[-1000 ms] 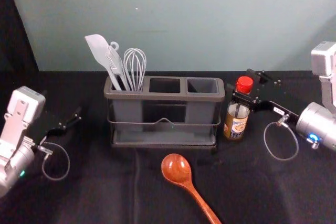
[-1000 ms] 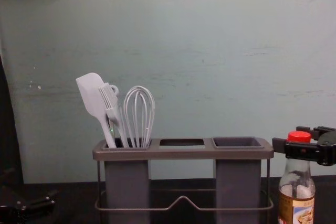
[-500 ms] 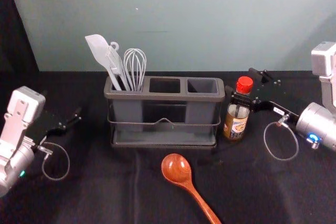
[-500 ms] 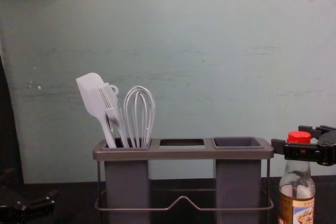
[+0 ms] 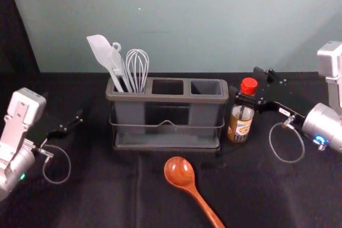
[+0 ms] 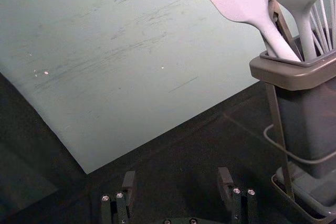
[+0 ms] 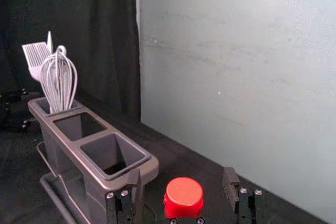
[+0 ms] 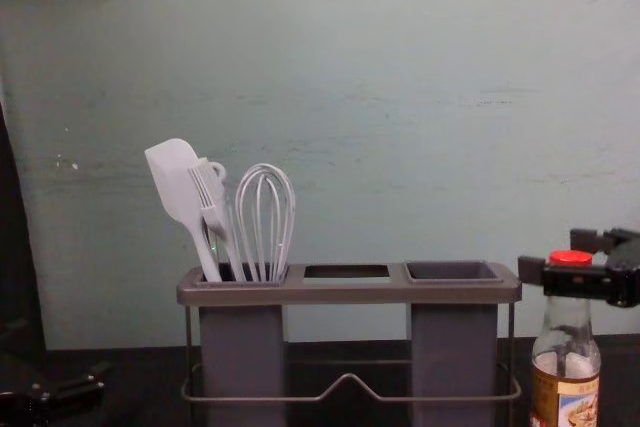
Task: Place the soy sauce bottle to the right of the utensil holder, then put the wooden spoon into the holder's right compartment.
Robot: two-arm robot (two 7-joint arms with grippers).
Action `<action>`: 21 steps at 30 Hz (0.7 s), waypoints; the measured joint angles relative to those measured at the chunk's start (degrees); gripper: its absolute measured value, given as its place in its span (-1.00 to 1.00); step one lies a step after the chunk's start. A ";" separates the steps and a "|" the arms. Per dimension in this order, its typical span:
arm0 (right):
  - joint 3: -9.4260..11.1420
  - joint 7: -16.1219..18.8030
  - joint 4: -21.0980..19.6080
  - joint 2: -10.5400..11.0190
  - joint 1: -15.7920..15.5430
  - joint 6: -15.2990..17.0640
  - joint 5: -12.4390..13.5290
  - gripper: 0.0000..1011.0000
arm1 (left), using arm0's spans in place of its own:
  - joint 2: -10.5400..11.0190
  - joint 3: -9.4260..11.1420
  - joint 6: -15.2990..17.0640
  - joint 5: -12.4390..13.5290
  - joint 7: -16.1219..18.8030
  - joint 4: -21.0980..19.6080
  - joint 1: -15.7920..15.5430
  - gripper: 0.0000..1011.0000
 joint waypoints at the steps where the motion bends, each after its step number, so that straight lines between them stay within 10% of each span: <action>1: 0.15 -0.27 -0.55 0.17 -0.25 -0.09 -0.19 0.98 | 0.00 0.00 0.00 0.00 0.00 0.00 0.00 1.00; 21: 7.33 -3.79 -18.38 6.32 -10.92 0.70 0.55 0.98 | 0.00 0.00 0.00 0.00 0.00 0.00 0.00 1.00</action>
